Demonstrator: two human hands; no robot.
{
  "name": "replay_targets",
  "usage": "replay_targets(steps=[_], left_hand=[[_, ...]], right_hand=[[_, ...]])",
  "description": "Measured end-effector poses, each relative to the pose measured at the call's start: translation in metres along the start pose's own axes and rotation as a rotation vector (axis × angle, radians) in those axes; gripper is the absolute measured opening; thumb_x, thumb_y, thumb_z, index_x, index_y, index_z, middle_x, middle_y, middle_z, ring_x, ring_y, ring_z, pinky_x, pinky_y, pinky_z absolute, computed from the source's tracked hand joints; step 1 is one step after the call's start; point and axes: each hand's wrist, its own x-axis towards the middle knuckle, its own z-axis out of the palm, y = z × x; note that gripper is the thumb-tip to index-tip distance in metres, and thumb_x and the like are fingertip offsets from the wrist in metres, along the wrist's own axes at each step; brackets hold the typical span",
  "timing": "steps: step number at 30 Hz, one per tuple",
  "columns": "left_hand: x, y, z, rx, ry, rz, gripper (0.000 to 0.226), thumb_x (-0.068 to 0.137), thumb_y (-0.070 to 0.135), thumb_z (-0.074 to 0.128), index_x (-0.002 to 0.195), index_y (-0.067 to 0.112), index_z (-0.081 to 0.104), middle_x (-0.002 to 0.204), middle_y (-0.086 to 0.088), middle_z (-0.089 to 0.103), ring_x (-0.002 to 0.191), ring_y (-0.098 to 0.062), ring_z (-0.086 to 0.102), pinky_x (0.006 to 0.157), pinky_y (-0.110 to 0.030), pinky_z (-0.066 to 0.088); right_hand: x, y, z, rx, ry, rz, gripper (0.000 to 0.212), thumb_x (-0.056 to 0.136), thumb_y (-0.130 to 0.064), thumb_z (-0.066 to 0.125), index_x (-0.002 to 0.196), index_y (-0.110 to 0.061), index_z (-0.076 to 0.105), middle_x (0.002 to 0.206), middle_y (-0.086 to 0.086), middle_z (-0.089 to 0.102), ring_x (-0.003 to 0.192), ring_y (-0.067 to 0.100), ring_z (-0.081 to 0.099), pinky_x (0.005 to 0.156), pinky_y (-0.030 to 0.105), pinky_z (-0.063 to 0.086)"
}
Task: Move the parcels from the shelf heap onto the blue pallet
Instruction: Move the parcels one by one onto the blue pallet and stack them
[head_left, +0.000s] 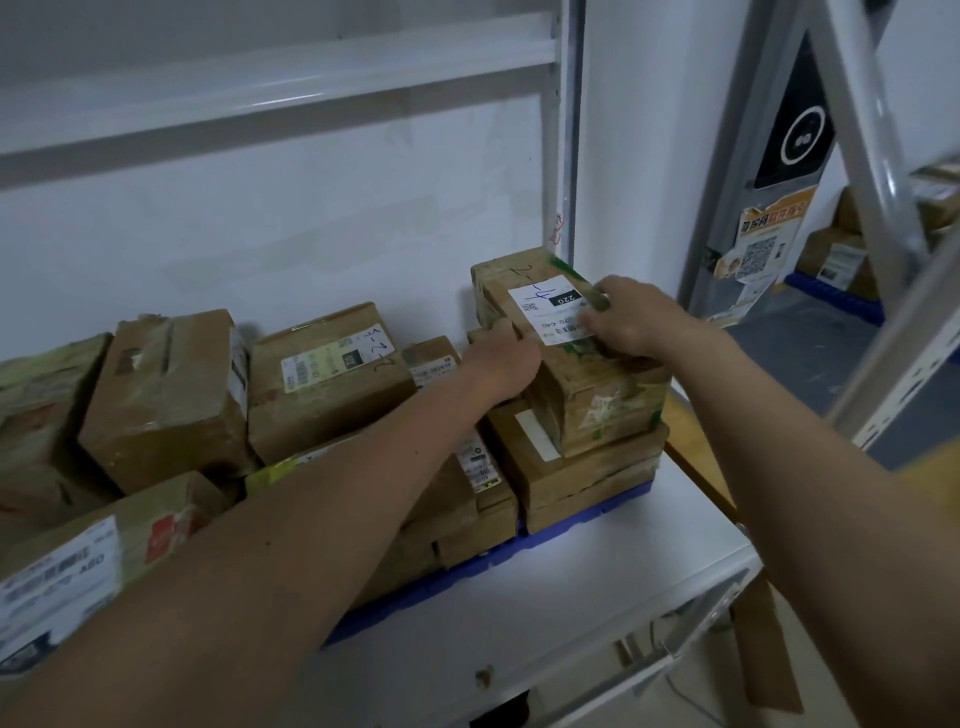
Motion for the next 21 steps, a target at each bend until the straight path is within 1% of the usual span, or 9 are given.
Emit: replay_targets(steps=[2, 3, 6, 8, 10, 12, 16, 18, 21], left_hand=[[-0.005, -0.004, -0.02, 0.4, -0.012, 0.045, 0.04, 0.098, 0.032, 0.035, 0.132, 0.014, 0.047, 0.132, -0.013, 0.051, 0.118, -0.03, 0.047, 0.101, -0.047, 0.04], [-0.009, -0.007, -0.029, 0.555, -0.018, 0.04, 0.041, 0.097, 0.034, 0.037, 0.133, 0.015, 0.047, 0.133, -0.014, 0.049, 0.12, -0.032, 0.045, 0.101, -0.048, 0.04], [-0.023, -0.015, -0.053, 0.779, -0.016, 0.003, 0.049, 0.097, 0.039, 0.042, 0.139, 0.016, 0.043, 0.141, -0.016, 0.041, 0.129, -0.034, 0.039, 0.104, -0.048, 0.037], [-0.033, -0.024, -0.069, 0.833, 0.019, 0.001, 0.051, 0.096, 0.041, 0.043, 0.14, 0.014, 0.043, 0.143, -0.015, 0.04, 0.13, -0.033, 0.039, 0.102, -0.045, 0.039], [-0.046, -0.035, -0.088, 0.838, 0.056, -0.01, 0.053, 0.095, 0.042, 0.045, 0.141, 0.017, 0.043, 0.143, -0.012, 0.042, 0.129, -0.03, 0.042, 0.099, -0.042, 0.043], [-0.063, -0.047, -0.111, 0.824, 0.102, -0.007, 0.05, 0.092, 0.041, 0.049, 0.138, 0.02, 0.048, 0.138, -0.005, 0.049, 0.122, -0.026, 0.049, 0.094, -0.038, 0.047], [-0.101, -0.075, -0.157, 0.82, 0.158, -0.054, 0.044, 0.088, 0.036, 0.059, 0.13, 0.022, 0.055, 0.123, -0.003, 0.059, 0.106, -0.021, 0.057, 0.08, -0.032, 0.047], [-0.125, -0.09, -0.179, 0.808, 0.159, -0.101, 0.044, 0.089, 0.036, 0.058, 0.131, 0.021, 0.054, 0.127, -0.001, 0.057, 0.109, -0.02, 0.056, 0.082, -0.031, 0.047], [-0.165, -0.118, -0.212, 0.809, 0.231, -0.138, 0.044, 0.092, 0.034, 0.053, 0.133, 0.02, 0.051, 0.132, -0.002, 0.054, 0.115, -0.02, 0.054, 0.092, -0.033, 0.046]], right_hand=[[-0.002, -0.019, 0.007, -0.174, 0.007, -0.107, 0.047, 0.093, -0.04, 0.049, 0.133, -0.016, 0.048, 0.135, 0.012, 0.051, 0.119, 0.033, 0.047, 0.095, 0.044, 0.041], [-0.005, -0.029, 0.012, -0.248, -0.004, -0.156, 0.05, 0.094, -0.042, 0.048, 0.137, -0.017, 0.045, 0.14, 0.012, 0.046, 0.125, 0.035, 0.043, 0.099, 0.046, 0.038], [-0.011, -0.058, 0.026, -0.39, -0.03, -0.319, 0.049, 0.094, -0.042, 0.045, 0.135, -0.015, 0.046, 0.142, 0.014, 0.044, 0.13, 0.038, 0.039, 0.107, 0.05, 0.035], [-0.017, -0.079, 0.033, -0.369, -0.087, -0.368, 0.05, 0.093, -0.043, 0.049, 0.135, -0.017, 0.048, 0.143, 0.014, 0.044, 0.132, 0.035, 0.038, 0.108, 0.05, 0.034], [-0.026, -0.102, 0.038, -0.375, -0.135, -0.394, 0.057, 0.092, -0.046, 0.052, 0.142, -0.021, 0.041, 0.146, 0.011, 0.041, 0.135, 0.032, 0.035, 0.11, 0.049, 0.032], [-0.036, -0.126, 0.04, -0.422, -0.136, -0.459, 0.06, 0.092, -0.049, 0.051, 0.144, -0.022, 0.038, 0.146, 0.009, 0.043, 0.134, 0.031, 0.038, 0.109, 0.045, 0.032], [-0.057, -0.181, 0.046, -0.385, -0.161, -0.556, 0.052, 0.093, -0.04, 0.055, 0.138, -0.015, 0.044, 0.14, 0.01, 0.047, 0.128, 0.031, 0.042, 0.103, 0.042, 0.034], [-0.07, -0.214, 0.053, -0.353, -0.149, -0.619, 0.053, 0.093, -0.039, 0.056, 0.138, -0.016, 0.044, 0.14, 0.008, 0.049, 0.127, 0.03, 0.044, 0.103, 0.042, 0.038], [-0.101, -0.27, 0.065, -0.334, -0.148, -0.746, 0.054, 0.094, -0.038, 0.055, 0.141, -0.014, 0.042, 0.143, 0.007, 0.047, 0.129, 0.028, 0.044, 0.104, 0.037, 0.037]])
